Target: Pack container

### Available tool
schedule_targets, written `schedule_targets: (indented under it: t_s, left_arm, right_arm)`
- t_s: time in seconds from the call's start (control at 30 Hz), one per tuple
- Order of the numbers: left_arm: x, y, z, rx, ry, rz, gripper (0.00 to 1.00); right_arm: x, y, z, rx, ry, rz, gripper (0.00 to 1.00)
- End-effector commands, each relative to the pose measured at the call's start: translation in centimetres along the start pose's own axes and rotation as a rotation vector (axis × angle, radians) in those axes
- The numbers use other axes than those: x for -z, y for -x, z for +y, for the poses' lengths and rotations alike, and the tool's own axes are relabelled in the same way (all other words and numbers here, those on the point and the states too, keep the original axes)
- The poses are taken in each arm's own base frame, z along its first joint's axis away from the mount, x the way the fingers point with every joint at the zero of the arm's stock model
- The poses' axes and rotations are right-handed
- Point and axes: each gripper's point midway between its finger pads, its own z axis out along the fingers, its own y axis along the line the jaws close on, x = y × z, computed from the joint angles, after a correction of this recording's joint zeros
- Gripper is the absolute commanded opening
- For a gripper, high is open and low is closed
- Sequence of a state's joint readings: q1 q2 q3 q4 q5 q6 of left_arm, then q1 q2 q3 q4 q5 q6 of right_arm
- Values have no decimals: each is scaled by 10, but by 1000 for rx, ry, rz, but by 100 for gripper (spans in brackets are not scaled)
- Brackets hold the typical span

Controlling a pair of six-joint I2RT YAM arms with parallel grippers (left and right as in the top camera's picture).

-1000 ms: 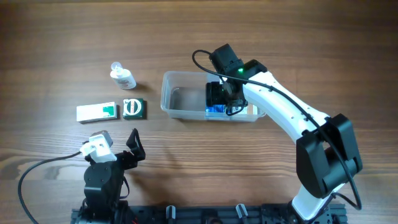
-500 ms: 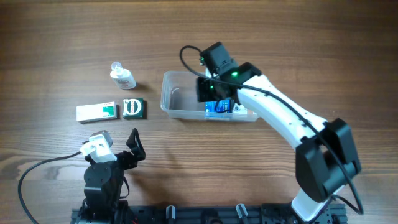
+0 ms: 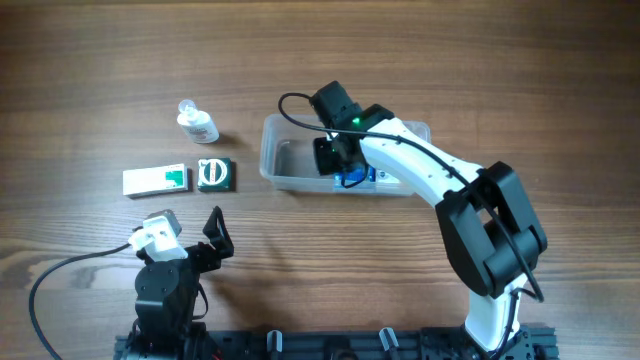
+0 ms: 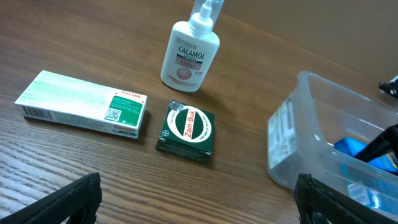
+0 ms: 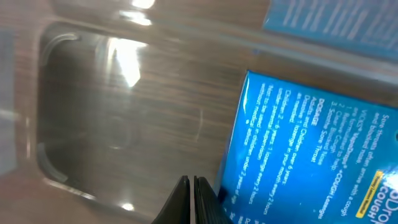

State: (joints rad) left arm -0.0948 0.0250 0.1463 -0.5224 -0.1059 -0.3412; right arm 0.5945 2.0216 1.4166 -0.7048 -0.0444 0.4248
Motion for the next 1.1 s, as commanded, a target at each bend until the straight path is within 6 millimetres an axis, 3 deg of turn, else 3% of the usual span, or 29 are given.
schedule_targets:
  t_s: [0.0, 0.17, 0.27, 0.33, 0.43, 0.57, 0.6, 0.77, 0.8, 0.83, 0.93, 1.07]
  left_arm:
    - [0, 1, 0, -16, -4, -9, 100]
    - [0, 1, 0, -16, -4, -9, 100]
    - [0, 1, 0, -16, -4, -9, 100]
    - [0, 1, 0, -16, -4, -8, 100]
    - [0, 1, 0, -16, -4, -9, 100]
    - [0, 1, 0, -16, -4, -8, 100]
    - [0, 1, 0, -16, -4, -9, 100]
    - [0, 1, 0, -16, -4, -8, 100]
    - [0, 1, 0, -16, -4, -9, 100]
    - [0, 1, 0, -16, -4, -8, 100]
    - [0, 1, 0, -16, -4, -8, 100]
    - [0, 3, -1, -16, -6, -15, 100]
  right_arm:
    - [27, 21, -21, -28, -61, -87, 4]
    - [29, 14, -33, -46, -83, -51, 4]
    - [33, 15, -28, -1, -56, -53, 7]
    - [43, 17, -19, 39, -12, -62, 12]
    - [77, 26, -10, 48, 33, -124, 17]
    - [163, 41, -1, 52, 99, -303, 23]
    - [220, 46, -5, 44, 129, -438, 30]
    - [341, 33, -54, -68, 87, -754, 71]
    - [364, 26, -66, -95, 72, -816, 89]
    - [384, 17, -79, -129, 55, -874, 99]
    - [435, -18, -119, -337, 19, -1022, 100]
    - [472, -67, -152, -507, -32, -1146, 100]
